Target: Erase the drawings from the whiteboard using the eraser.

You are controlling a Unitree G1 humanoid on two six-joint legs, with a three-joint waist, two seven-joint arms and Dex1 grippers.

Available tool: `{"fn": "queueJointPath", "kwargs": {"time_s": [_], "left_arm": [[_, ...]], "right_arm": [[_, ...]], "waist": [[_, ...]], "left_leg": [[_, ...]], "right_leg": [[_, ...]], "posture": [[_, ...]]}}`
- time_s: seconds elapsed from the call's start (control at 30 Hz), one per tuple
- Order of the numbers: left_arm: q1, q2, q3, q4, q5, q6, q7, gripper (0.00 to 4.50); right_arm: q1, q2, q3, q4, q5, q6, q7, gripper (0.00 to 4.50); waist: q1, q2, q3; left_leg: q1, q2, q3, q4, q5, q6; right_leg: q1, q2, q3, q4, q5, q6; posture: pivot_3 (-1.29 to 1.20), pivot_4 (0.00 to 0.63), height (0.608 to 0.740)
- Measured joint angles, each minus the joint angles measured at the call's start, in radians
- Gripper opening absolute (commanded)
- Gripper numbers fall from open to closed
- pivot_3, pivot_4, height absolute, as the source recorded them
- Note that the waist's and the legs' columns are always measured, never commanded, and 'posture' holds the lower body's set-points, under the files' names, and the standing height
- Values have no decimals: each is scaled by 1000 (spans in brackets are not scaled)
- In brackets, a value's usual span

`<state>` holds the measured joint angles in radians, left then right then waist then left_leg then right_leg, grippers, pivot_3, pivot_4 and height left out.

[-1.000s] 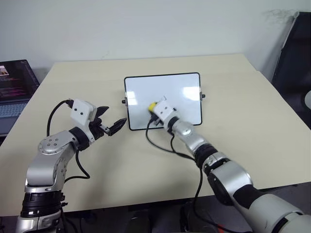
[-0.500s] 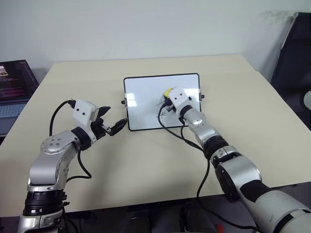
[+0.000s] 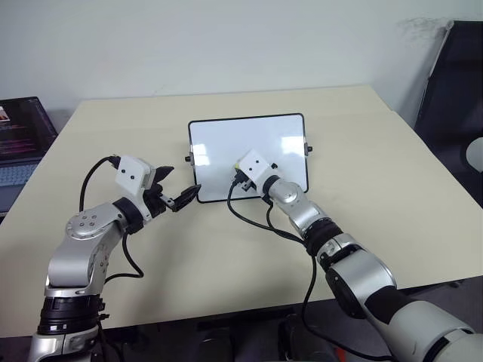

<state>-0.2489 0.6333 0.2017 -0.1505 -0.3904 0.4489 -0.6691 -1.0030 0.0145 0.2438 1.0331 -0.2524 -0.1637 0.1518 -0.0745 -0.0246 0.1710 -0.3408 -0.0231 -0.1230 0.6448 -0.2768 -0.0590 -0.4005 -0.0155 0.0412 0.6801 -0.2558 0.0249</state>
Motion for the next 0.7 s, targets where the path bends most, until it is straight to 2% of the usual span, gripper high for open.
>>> {"fn": "queueJointPath", "kwargs": {"time_s": [0.13, 0.57, 0.7], "left_arm": [[0, 0, 0, 0, 0, 0, 0, 4500], [0, -3, 0, 0, 0, 0, -1, 4500], [3, -4, 0, 0, -1, 0, 0, 4500]], "right_arm": [[-9, -32, -25, 0, 2, 0, -21, 1431], [15, -35, -30, -10, 6, 0, -37, 1431], [33, -35, -65, -34, 51, 3, -6, 1431]], "waist": [[9, 0, 0], [18, 0, 0], [19, 0, 1]], "left_leg": [[1, 0, -1, 0, 0, 0], [9, 0, -3, -2, 0, 0], [9, 1, -4, -2, 0, 0]], "right_leg": [[3, 0, 0, -2, 0, -1], [13, -3, -1, -6, -4, -5], [14, -3, -2, -7, -4, -5]], "posture": [[0, 150, 740], [0, 150, 740], [0, 150, 740]]}}
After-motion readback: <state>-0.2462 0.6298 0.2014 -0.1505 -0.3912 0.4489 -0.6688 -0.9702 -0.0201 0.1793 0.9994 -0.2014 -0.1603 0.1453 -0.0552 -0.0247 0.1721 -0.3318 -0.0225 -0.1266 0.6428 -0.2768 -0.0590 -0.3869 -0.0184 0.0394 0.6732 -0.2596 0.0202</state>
